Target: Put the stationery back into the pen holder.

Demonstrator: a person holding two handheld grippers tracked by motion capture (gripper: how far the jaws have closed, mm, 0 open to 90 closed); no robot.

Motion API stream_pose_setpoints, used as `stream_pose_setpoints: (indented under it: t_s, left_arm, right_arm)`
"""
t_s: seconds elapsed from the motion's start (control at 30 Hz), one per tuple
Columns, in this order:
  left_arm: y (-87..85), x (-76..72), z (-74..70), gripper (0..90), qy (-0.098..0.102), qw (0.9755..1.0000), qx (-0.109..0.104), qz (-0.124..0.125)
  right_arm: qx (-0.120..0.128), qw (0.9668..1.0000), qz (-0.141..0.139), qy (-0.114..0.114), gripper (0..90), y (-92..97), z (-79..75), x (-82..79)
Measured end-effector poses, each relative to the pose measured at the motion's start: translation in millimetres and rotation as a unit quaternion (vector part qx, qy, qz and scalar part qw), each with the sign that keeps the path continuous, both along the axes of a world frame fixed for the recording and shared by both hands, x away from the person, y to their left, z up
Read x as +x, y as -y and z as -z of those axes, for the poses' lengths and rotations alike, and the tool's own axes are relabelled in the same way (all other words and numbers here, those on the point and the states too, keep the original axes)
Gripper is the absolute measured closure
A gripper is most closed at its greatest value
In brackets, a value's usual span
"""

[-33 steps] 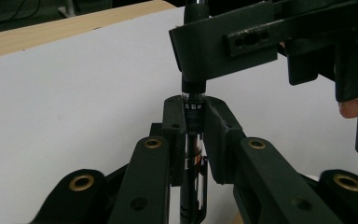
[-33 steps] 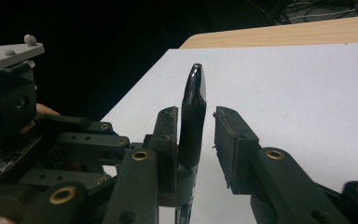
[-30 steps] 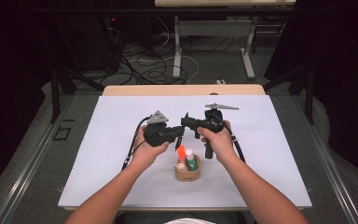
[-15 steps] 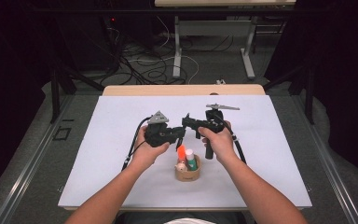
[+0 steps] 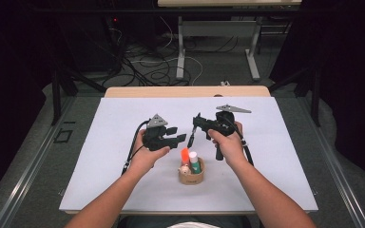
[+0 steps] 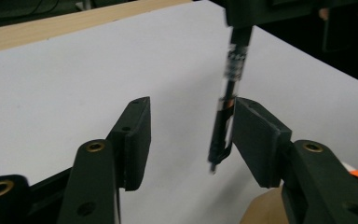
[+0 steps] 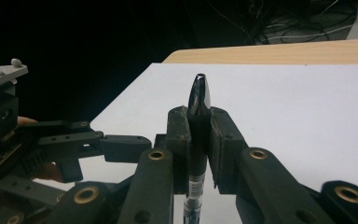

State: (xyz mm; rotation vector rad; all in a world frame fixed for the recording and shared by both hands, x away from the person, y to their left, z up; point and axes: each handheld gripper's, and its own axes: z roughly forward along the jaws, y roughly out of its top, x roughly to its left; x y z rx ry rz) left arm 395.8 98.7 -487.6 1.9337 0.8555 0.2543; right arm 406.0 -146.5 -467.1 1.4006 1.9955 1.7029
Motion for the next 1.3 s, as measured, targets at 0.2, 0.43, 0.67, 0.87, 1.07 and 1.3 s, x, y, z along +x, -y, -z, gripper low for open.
stream_pose_setpoints:
  t_s: [0.2, 0.43, 0.67, 0.87, 1.07, 1.3]
  left_arm:
    - [-9.1, 0.2, 3.2, 38.3, -0.010, 0.9998, 0.009, -0.017]
    - [-14.3, -3.6, 4.8, 34.4, 0.005, 0.9989, 0.027, -0.037]
    - [-21.3, -4.4, 2.9, 34.7, -0.002, 0.9989, 0.026, -0.038]
    - [-33.7, -5.2, 5.7, 23.4, -0.021, 0.9977, 0.019, -0.062]
    - [-48.8, -3.8, 6.8, 13.2, -0.038, 0.9956, 0.020, -0.083]
    - [-62.6, -7.4, 4.5, 0.3, -0.038, 0.9943, -0.002, -0.099]
  right_arm:
    - [-0.023, 0.9995, 0.004, 0.023, 80.4, 7.1, -4.4, -5.5]
    - [-0.043, 0.9977, 0.006, 0.052, 80.4, 11.5, -12.3, -13.7]
    - [-0.054, 0.9951, 0.006, 0.082, 80.4, 15.1, -18.4, -22.5]
    - [-0.051, 0.9937, 0.005, 0.100, 80.4, 20.8, -27.5, -35.0]
    - [-0.050, 0.9917, 0.001, 0.118, 80.3, 26.1, -39.6, -48.1]
    - [-0.039, 0.9912, -0.005, 0.127, 80.3, 29.5, -50.4, -60.6]
